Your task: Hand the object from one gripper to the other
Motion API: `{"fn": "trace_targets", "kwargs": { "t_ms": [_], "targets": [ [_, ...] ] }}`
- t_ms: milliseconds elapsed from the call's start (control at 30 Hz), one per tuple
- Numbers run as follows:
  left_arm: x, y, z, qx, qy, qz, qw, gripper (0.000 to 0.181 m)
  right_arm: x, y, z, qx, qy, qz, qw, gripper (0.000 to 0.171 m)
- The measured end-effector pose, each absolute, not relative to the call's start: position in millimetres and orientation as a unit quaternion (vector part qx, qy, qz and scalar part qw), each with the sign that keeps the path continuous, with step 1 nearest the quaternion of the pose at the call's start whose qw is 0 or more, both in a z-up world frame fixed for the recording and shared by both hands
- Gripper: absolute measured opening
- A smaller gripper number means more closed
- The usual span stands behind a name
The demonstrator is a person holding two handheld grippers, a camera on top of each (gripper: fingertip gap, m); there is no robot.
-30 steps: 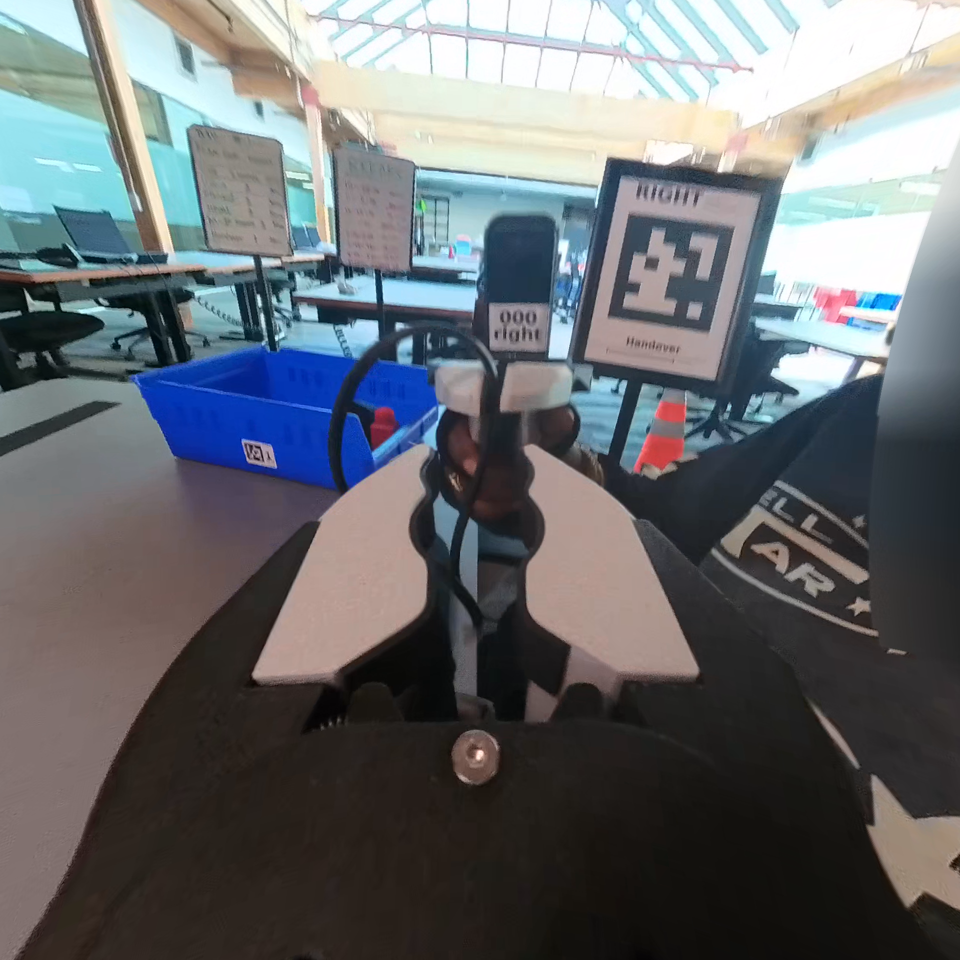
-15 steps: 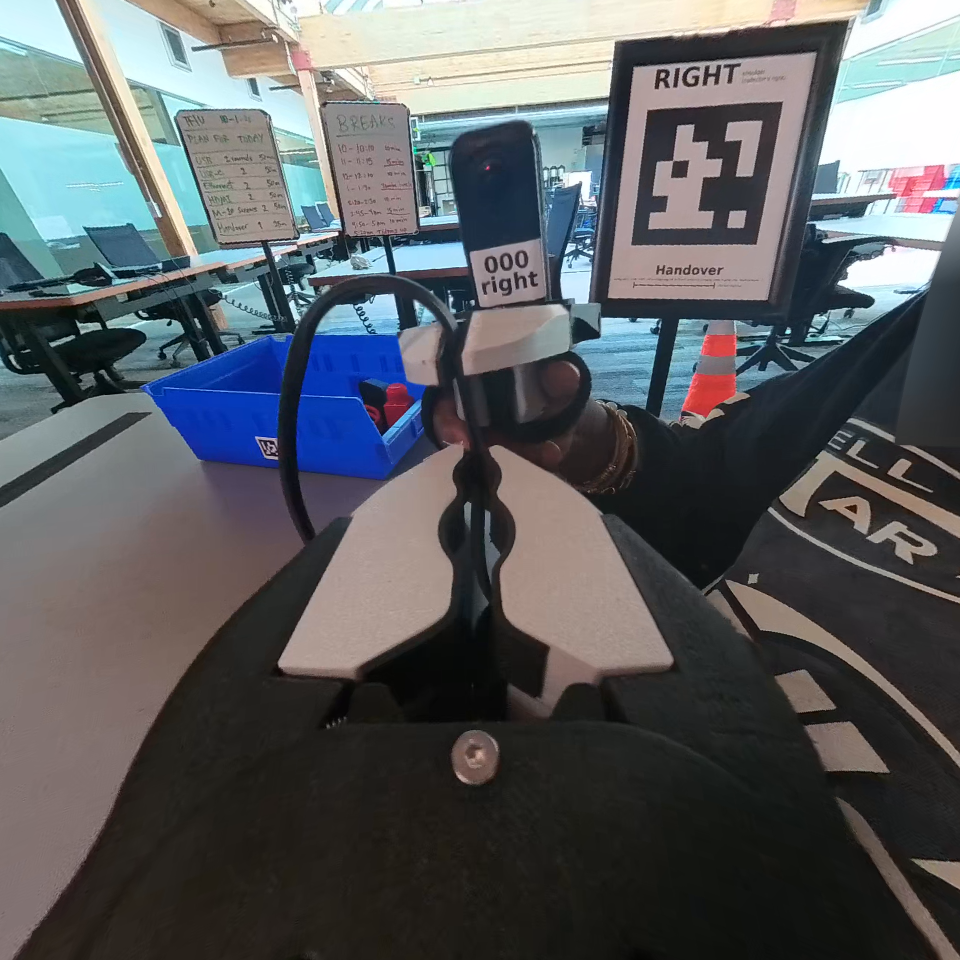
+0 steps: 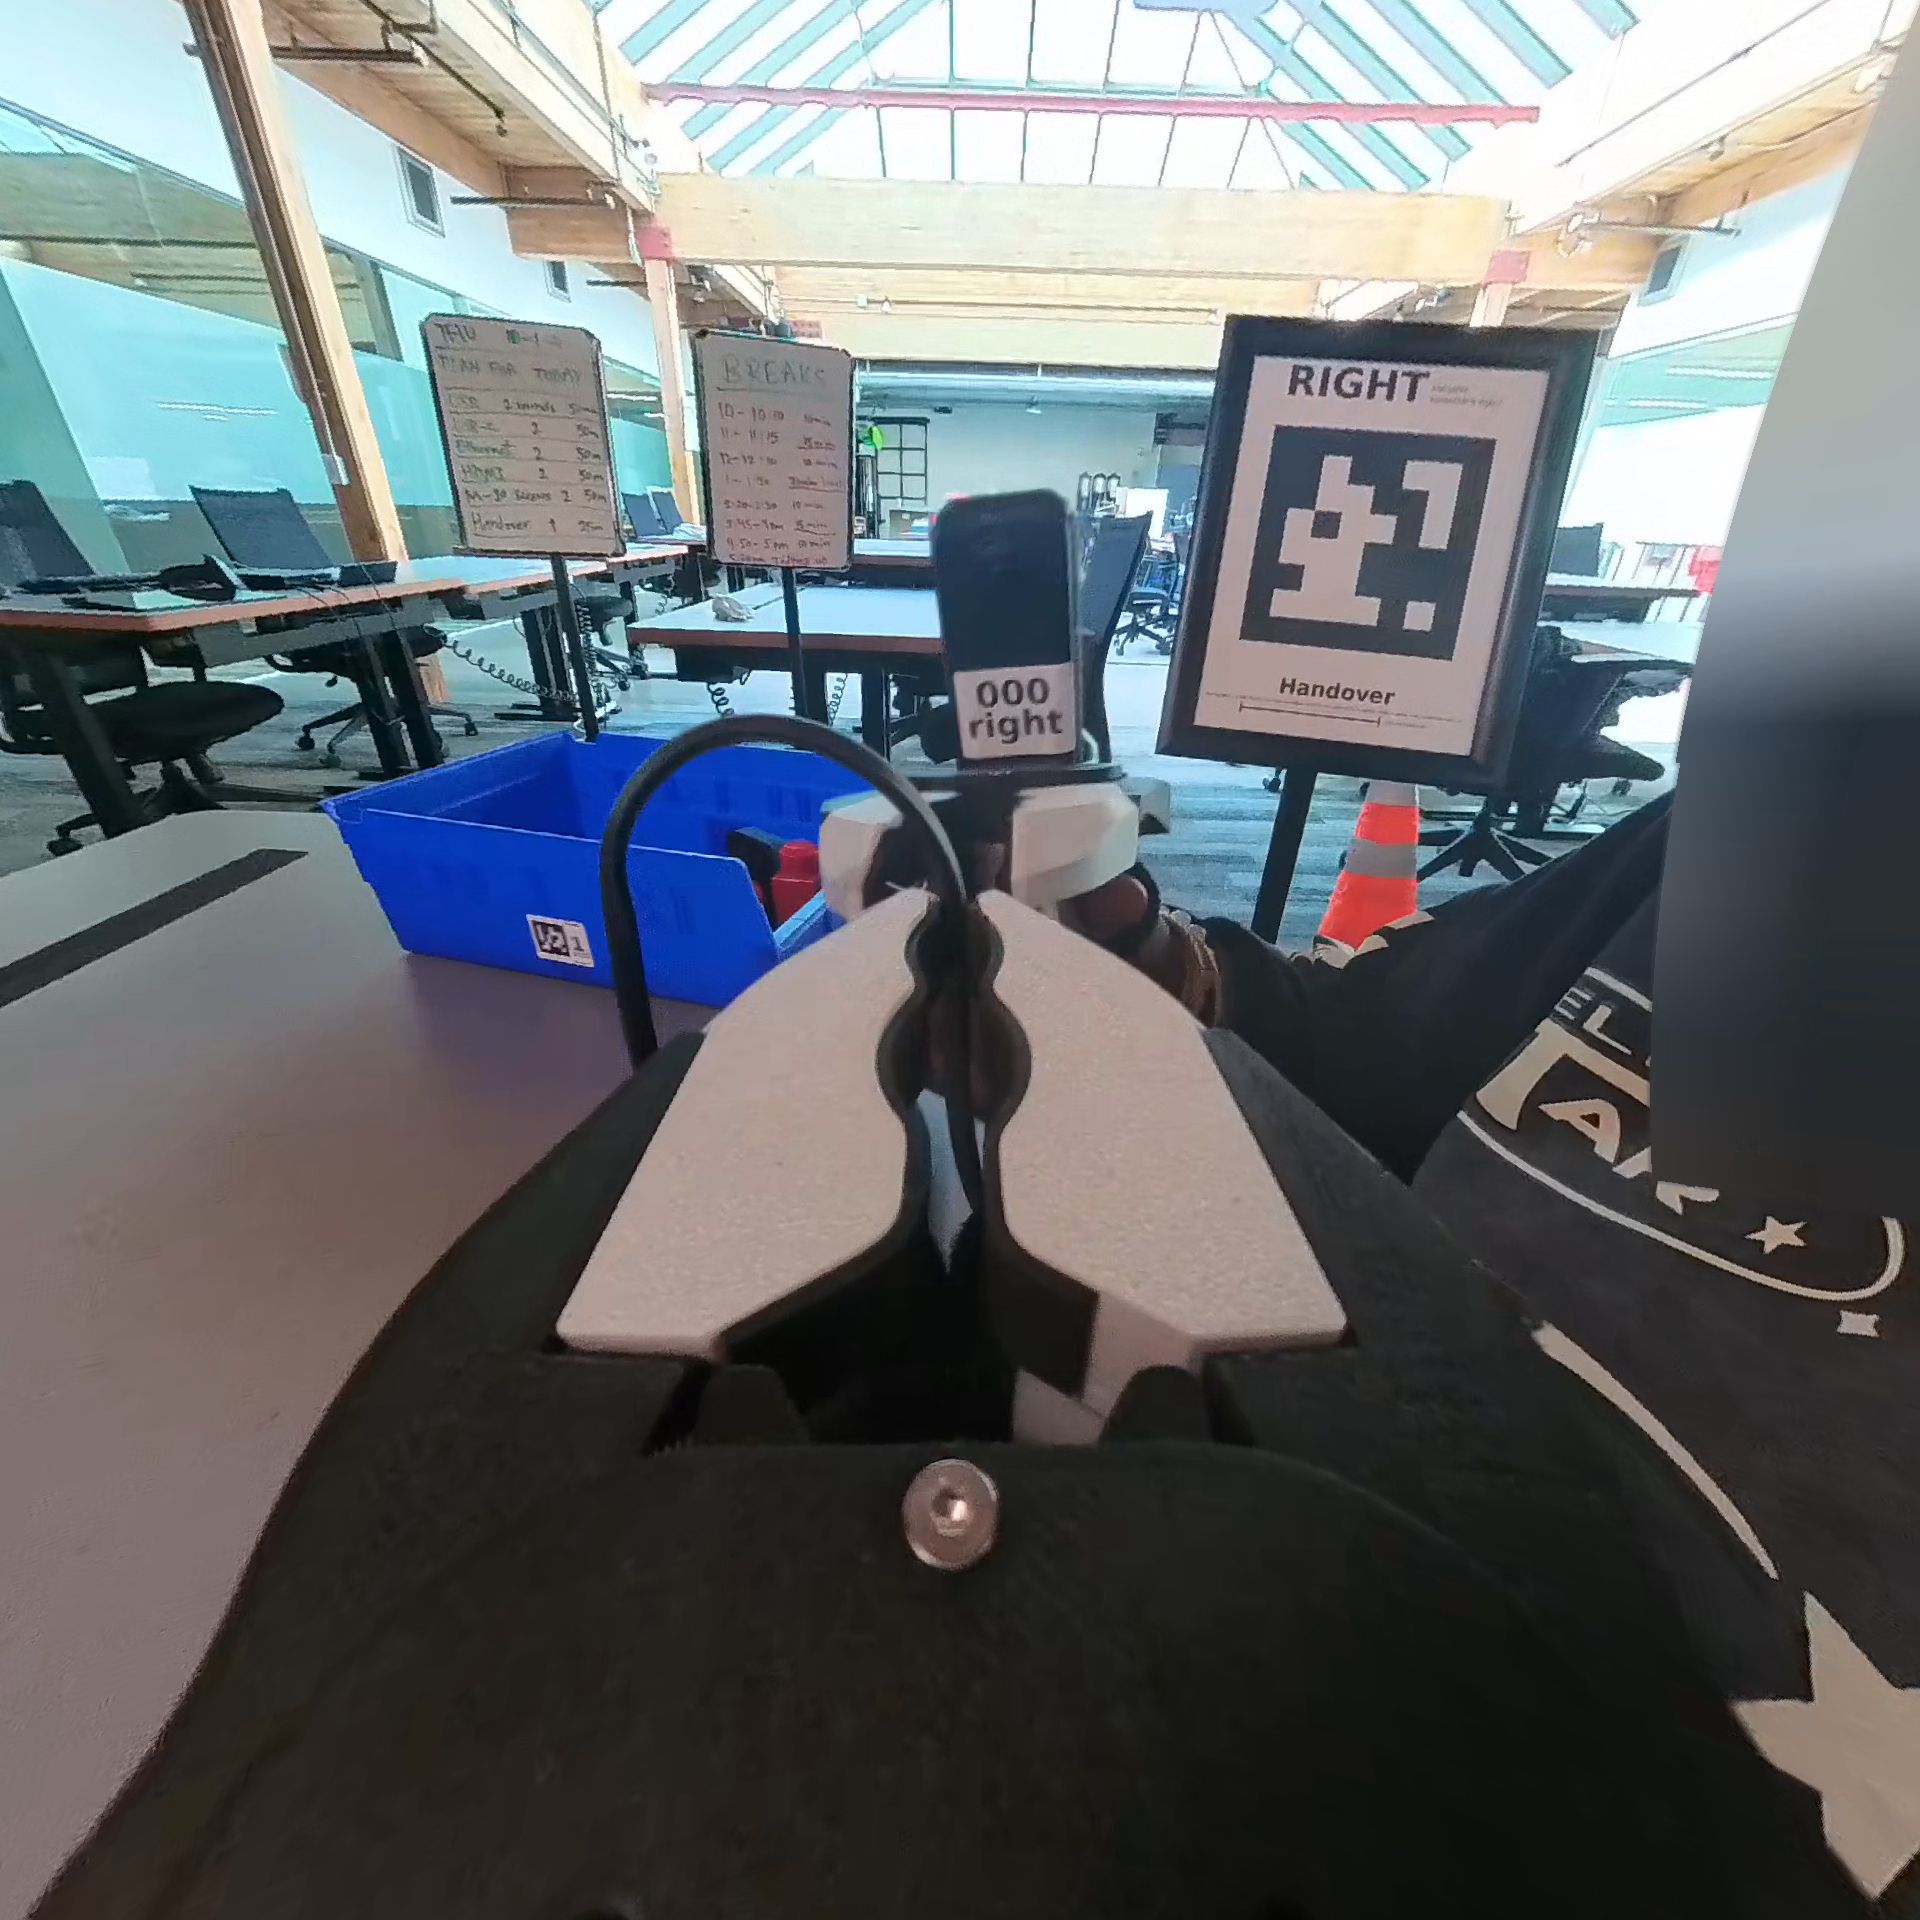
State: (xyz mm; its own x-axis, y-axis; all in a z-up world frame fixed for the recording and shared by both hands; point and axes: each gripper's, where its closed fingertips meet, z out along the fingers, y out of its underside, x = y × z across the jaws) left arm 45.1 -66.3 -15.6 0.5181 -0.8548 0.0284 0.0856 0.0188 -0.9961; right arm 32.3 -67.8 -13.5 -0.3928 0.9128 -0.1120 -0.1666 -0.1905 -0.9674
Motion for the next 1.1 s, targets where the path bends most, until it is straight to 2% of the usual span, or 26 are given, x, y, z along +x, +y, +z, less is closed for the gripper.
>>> {"fn": "trace_targets", "kwargs": {
  "t_ms": [267,367,467,633,800,900,1033,1100],
  "targets": [
    [39,-71,-4,-0.574,0.307,-0.401,0.644,0.003,20,-89,-47,-0.379,-0.565,0.648,0.342,0.029],
    [40,-73,-3,-0.570,0.308,-0.410,0.642,0.003,17,-98,-54,-0.371,-0.581,0.642,0.335,0.006],
    [37,-72,1,-0.560,0.299,-0.409,0.655,0.006,21,-97,-49,-0.378,-0.577,0.652,0.315,0.006],
    [32,-68,-1,-0.571,0.294,-0.395,0.657,0.025,30,-83,-24,-0.372,-0.530,0.673,0.356,0.005],
    [48,-67,-22,-0.606,0.322,-0.394,0.612,0.030,40,-70,0,-0.360,-0.478,0.690,0.407,0.005],
    [62,-64,-36,-0.623,0.340,-0.379,0.594,0.028,42,-68,3,-0.359,-0.466,0.692,0.419,0.005],
    [75,-63,-50,-0.631,0.368,-0.346,0.589,0.009,41,-68,4,-0.359,-0.462,0.692,0.423,0.005],
    [77,-62,-50,-0.630,0.368,-0.344,0.592,0.005,42,-68,4,-0.359,-0.462,0.691,0.424,0.005]
  ]
}}
